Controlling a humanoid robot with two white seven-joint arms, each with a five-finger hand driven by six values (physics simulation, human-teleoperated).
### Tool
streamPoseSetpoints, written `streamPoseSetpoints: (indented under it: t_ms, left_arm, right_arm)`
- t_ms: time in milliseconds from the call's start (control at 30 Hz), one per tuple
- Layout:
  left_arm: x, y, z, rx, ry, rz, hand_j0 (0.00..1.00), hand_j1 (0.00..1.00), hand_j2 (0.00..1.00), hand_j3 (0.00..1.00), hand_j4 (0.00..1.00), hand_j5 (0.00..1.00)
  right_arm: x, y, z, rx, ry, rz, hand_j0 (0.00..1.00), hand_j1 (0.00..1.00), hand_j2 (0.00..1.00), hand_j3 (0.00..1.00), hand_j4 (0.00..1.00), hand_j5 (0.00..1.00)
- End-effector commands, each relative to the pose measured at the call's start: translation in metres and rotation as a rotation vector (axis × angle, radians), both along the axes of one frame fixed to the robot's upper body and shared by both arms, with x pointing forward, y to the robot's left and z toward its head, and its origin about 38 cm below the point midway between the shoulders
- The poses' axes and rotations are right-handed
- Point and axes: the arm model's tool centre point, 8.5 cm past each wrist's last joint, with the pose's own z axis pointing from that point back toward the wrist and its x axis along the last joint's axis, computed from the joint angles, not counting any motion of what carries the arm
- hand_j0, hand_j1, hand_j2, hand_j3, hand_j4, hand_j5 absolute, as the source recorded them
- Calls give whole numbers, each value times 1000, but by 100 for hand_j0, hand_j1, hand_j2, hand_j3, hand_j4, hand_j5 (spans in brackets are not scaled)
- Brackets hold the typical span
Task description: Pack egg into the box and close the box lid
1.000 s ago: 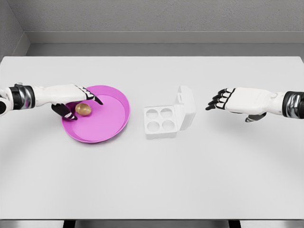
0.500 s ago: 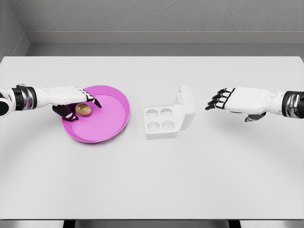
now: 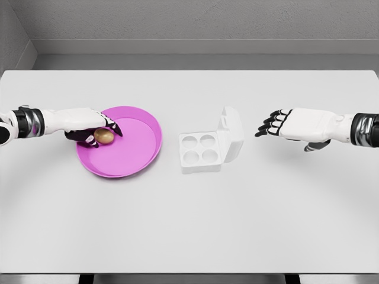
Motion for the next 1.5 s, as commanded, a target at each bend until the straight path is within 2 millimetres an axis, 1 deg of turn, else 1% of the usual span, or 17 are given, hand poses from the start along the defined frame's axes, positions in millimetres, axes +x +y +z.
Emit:
streamPoseSetpoints:
  t_ms: [0, 300, 367, 500, 700, 733, 833, 900, 933, 1033, 1067, 1133, 1233, 1267, 1367, 1400, 1467]
  left_arm:
    - [0, 2, 0, 5, -2, 3, 73, 73, 73, 73, 73, 73]
    - [0, 2, 3, 7, -8, 0, 73, 73, 73, 73, 73, 73]
    - [0, 2, 3, 8, -7, -1, 66, 66, 66, 66, 66, 66]
    - [0, 1, 2, 6, -7, -3, 61, 61, 61, 61, 61, 61]
    - [-1, -1, 0, 8, -1, -8, 59, 59, 59, 59, 59, 59]
    - [-1, -1, 0, 8, 0, -8, 54, 54, 54, 54, 54, 54]
    - [-1, 0, 0, 10, 0, -6, 51, 51, 51, 51, 51, 51]
    - [-1, 2, 2, 12, -5, -3, 42, 42, 42, 42, 42, 42]
    - [-1, 2, 2, 12, -5, -4, 40, 40, 40, 40, 40, 40]
    - [0, 3, 4, 11, -8, -3, 38, 38, 38, 38, 38, 38]
    - [0, 3, 5, 11, -10, -3, 35, 35, 35, 35, 35, 35]
    - [0, 3, 5, 11, -10, -3, 35, 35, 35, 35, 35, 35]
    - [3, 2, 11, 8, -24, -4, 34, 34, 34, 34, 34, 34]
    - [3, -1, 11, 3, -25, -9, 34, 34, 34, 34, 34, 34]
    - [6, -11, 20, -12, -48, -30, 34, 34, 34, 34, 34, 34]
    - [7, -16, 19, -19, -46, -38, 34, 34, 34, 34, 34, 34]
    - [8, -37, 22, -44, -59, -78, 34, 34, 34, 34, 34, 34]
  right_arm:
    - [0, 0, 0, 4, 1, -1, 100, 100, 100, 100, 100, 100]
    - [1, 1, 3, 6, -5, 0, 100, 100, 100, 100, 100, 100]
    - [0, 2, 4, 11, -6, 5, 100, 100, 100, 100, 100, 100]
    - [0, 2, 4, 9, -6, 3, 100, 100, 100, 100, 100, 100]
    - [0, 3, 4, 12, -6, 5, 100, 100, 100, 100, 100, 100]
    - [0, 2, 4, 13, -7, 4, 100, 100, 100, 100, 100, 100]
    - [0, 2, 5, 13, -6, 4, 100, 100, 100, 100, 100, 100]
    - [0, 2, 5, 13, -7, 5, 100, 100, 100, 100, 100, 100]
    - [0, 2, 5, 13, -7, 5, 100, 100, 100, 100, 100, 100]
    - [0, 3, 6, 15, -9, 9, 100, 100, 100, 100, 100, 100]
    - [-1, 4, 6, 14, -10, 11, 100, 100, 100, 100, 100, 100]
    - [-1, 4, 7, 14, -12, 12, 100, 100, 100, 100, 100, 100]
    - [-1, 5, 10, 15, -19, 17, 100, 100, 100, 100, 100, 100]
    - [0, 5, 11, 17, -21, 17, 100, 100, 100, 100, 100, 100]
    - [0, 6, 11, 17, -22, 18, 100, 100, 100, 100, 100, 100]
    - [-1, 6, 11, 17, -23, 19, 100, 100, 100, 100, 100, 100]
    - [-1, 6, 11, 17, -23, 19, 100, 100, 100, 100, 100, 100]
